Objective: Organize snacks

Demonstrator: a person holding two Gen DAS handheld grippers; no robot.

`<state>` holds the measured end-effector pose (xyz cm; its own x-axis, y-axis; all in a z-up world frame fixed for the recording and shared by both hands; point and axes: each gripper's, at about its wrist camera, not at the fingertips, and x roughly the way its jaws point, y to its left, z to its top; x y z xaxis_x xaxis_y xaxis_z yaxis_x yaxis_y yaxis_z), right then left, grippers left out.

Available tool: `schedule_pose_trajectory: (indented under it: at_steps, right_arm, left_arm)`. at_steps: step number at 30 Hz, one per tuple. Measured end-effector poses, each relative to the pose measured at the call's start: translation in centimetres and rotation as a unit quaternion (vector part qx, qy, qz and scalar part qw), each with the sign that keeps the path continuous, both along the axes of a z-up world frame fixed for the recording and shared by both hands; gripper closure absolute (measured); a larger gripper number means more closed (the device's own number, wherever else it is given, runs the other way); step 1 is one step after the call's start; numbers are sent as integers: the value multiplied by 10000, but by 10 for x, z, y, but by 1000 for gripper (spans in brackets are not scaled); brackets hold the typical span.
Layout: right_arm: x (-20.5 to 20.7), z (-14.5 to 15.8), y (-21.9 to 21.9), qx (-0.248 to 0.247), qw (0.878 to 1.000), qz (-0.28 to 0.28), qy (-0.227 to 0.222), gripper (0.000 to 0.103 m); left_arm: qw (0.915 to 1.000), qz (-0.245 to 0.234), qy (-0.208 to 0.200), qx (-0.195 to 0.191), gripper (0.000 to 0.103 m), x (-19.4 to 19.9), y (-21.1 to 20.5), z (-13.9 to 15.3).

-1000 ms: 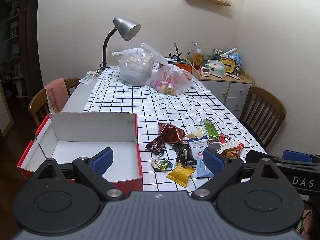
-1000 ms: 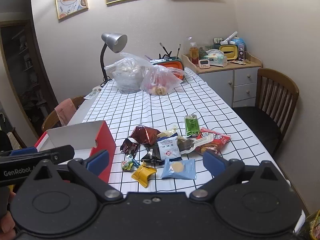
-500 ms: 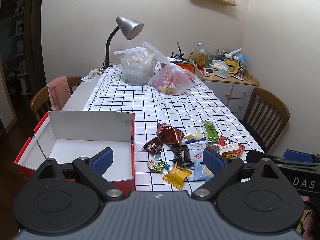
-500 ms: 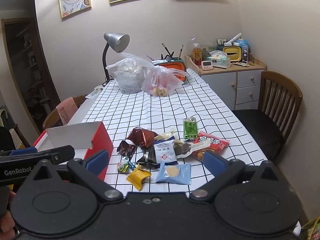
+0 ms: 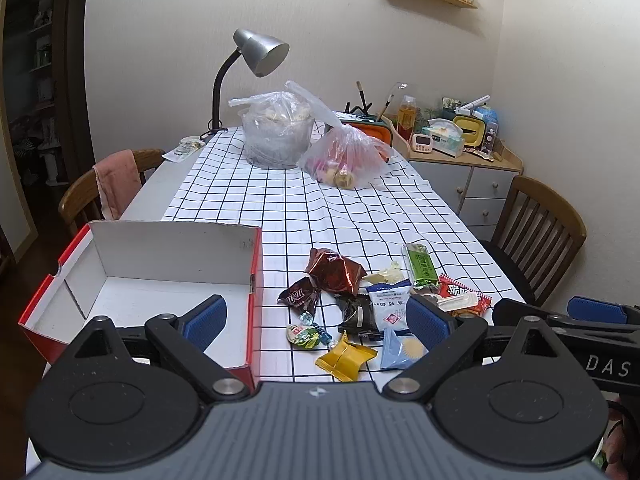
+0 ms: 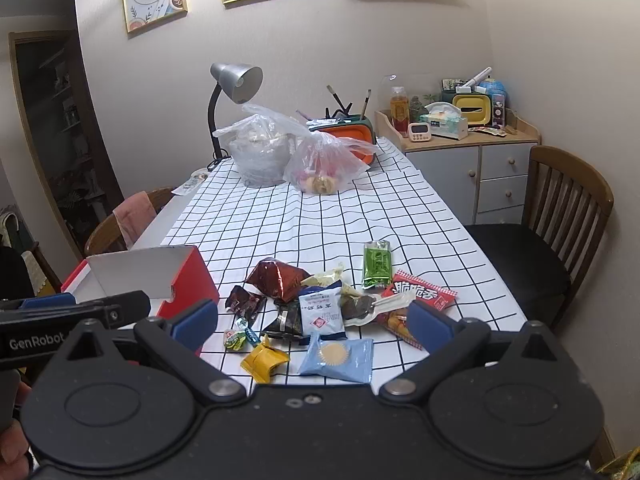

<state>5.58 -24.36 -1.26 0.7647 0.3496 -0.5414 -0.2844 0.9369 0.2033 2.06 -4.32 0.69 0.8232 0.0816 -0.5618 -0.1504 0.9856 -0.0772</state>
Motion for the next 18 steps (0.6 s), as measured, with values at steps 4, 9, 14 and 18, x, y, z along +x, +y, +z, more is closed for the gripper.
schedule_pose_trajectory:
  at_steps: [4,9,14,18]
  right_arm:
    - [8,-3,-4,-31,10000,92,15,3]
    - [22,-13,-9,-161,9996,214,87,3]
    - [41,-35,-22,-334,9986,308,278,4]
    - [59,-57,-34,-514,9966,434,473,6]
  left_arm:
    - [10000,29,42,-7,6,7,-4,-3]
    - [9997,61,219,-30,6,22,-7,-11]
    - [9984,84,564,7,6,40,-13,-30]
    - [9961,59,871,105,7,57,-20,-49]
